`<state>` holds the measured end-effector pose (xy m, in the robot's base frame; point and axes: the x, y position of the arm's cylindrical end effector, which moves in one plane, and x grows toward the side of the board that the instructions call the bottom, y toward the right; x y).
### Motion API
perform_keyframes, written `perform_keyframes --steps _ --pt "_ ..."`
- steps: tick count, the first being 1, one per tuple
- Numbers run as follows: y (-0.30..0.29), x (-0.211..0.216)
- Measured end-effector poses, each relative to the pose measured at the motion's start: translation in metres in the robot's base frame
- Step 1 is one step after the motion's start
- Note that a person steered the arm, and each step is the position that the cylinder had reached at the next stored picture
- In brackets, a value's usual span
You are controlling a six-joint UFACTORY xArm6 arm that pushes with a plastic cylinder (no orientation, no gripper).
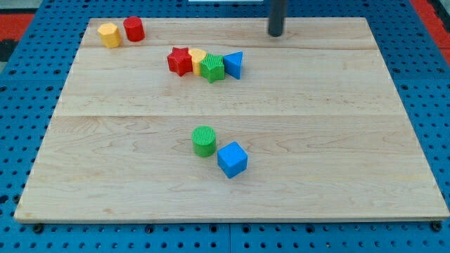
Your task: Slide the green circle to the top right side of the blue cube
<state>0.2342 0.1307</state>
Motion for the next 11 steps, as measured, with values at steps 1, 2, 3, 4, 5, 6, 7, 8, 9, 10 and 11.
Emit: perform_keyframes --steps 1,2,3,4,5,6,7,8,9,10,11 --pt "0.068 0.0" --pt "0.079 0.0" --pt "0.08 0.004" --pt "0.11 0.077" --pt "0.109 0.138" --pt "0.057 0.142" --pt "-0.026 0.151" --pt "-0.14 0.156" --pt "-0.232 0.182" --pt "-0.279 0.247" --pt "-0.271 0.283"
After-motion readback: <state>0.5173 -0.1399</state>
